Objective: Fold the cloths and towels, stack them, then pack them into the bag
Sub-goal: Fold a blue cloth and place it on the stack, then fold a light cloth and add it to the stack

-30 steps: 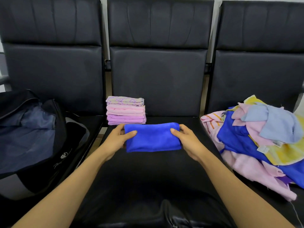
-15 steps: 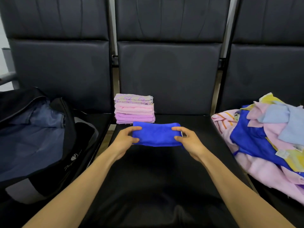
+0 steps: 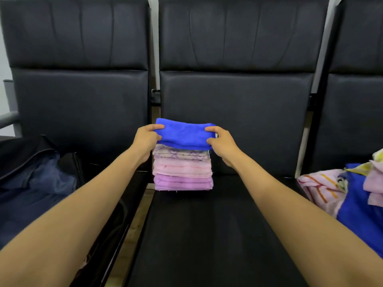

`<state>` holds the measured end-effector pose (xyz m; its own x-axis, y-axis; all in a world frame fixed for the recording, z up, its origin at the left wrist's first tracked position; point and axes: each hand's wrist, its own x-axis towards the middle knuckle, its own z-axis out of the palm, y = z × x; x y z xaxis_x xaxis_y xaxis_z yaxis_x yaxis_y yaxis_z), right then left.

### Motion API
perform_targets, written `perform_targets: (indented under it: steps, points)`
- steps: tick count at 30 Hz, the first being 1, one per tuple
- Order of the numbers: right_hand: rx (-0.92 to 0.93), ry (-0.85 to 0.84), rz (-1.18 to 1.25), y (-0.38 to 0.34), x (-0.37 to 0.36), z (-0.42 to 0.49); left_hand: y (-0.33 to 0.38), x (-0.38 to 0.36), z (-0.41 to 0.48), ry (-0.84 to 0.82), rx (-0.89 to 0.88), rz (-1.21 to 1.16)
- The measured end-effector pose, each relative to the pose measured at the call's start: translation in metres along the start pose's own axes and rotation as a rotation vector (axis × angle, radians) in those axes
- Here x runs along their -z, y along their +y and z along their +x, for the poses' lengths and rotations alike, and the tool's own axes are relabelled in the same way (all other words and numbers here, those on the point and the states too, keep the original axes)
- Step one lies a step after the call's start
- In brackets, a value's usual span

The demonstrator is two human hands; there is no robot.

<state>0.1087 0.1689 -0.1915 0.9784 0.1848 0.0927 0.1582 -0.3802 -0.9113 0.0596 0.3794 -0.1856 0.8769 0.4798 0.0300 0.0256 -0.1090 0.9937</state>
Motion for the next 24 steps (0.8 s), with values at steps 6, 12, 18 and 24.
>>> perform_targets:
  steps: [6, 12, 18, 24]
  points:
    - [-0.09, -0.089, -0.27, 0.04, -0.033, 0.015, -0.045, -0.001, 0.015, -0.003, 0.131, 0.244]
    - [-0.088, -0.072, -0.137, 0.041, -0.026, -0.001, -0.048, 0.006, 0.004, -0.007, 0.035, 0.358]
    - [-0.054, 0.019, 0.025, 0.034, 0.019, -0.054, -0.026, -0.021, -0.065, -0.011, -0.225, 0.442]
    - [-0.098, 0.141, 0.073, 0.061, 0.099, -0.134, -0.021, -0.097, -0.145, -0.257, -0.21, 0.304]
